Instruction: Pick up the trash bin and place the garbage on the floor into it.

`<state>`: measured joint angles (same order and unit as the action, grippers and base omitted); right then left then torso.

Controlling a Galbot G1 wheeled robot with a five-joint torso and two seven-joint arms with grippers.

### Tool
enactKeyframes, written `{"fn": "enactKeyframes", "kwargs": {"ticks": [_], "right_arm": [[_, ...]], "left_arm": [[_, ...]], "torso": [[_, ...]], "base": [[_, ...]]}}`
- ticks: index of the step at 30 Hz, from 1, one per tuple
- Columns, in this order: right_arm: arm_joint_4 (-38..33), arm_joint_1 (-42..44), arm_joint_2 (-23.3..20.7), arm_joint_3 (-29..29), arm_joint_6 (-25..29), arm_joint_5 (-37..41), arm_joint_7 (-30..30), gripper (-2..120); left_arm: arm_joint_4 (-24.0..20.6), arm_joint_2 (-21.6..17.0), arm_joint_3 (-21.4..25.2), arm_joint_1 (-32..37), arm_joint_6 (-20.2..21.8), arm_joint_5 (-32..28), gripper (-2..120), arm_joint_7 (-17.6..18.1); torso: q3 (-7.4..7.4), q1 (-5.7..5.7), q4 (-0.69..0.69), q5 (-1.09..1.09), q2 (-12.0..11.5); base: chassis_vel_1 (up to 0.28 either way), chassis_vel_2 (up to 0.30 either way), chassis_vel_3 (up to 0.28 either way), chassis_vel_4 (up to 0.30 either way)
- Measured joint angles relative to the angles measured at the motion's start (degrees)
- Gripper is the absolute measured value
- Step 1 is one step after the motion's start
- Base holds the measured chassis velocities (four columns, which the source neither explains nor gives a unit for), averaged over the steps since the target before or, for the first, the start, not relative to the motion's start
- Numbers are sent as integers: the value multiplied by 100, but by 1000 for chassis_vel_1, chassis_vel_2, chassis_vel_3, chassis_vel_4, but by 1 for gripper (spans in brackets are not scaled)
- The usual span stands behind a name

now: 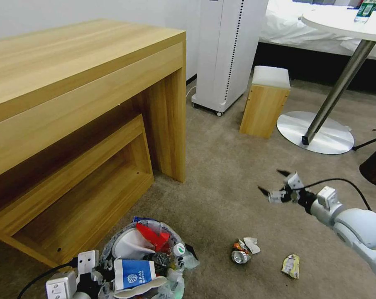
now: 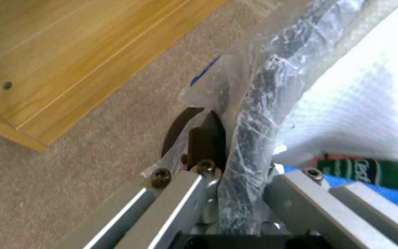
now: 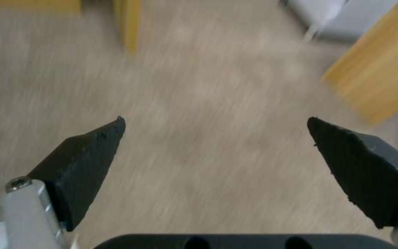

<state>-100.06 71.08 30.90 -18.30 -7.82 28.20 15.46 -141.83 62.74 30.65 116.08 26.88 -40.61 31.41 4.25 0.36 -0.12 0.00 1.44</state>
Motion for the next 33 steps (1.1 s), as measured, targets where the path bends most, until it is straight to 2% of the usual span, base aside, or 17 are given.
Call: {"fn": "enactKeyframes", "kwargs": {"ticks": [3,11,14,17,20,25,33], "right_arm": [[82,48,117,517,-372,6,-185,100],[322,333,473,1187,-887,-68,-570,100],[561,284,601,1395,-865,-95,-659,100],[929,157,808,1652,-577,-215,-681,100],[1404,-66,1260,1775,-246,-495,-559,100],[1574,-133,1459,1793,-190,-516,-527,100],[2032,-363,1732,2234,-48,-616,-490,100]], "left_arm": [[74,168,-91,82,8,284,0,-123],[85,229,-118,136,-18,353,0,-85],[91,238,-112,146,-36,347,0,-78],[107,236,-90,185,-52,346,0,-79],[154,231,-76,148,12,382,0,-160],[185,248,-84,120,8,411,0,-191],[314,166,-86,78,-72,372,0,-142]], "torso": [[0,0,1,1,0],[0,0,-1,-1,0],[0,0,-1,0,0],[0,0,-1,-1,0],[0,1,0,2,1],[0,1,1,-1,0],[0,1,0,0,0]], "base": [[0,0,0,0],[0,0,0,0],[0,0,0,0],[0,0,0,0],[0,0,0,0],[0,0,0,0],[0,0,0,0]]}}
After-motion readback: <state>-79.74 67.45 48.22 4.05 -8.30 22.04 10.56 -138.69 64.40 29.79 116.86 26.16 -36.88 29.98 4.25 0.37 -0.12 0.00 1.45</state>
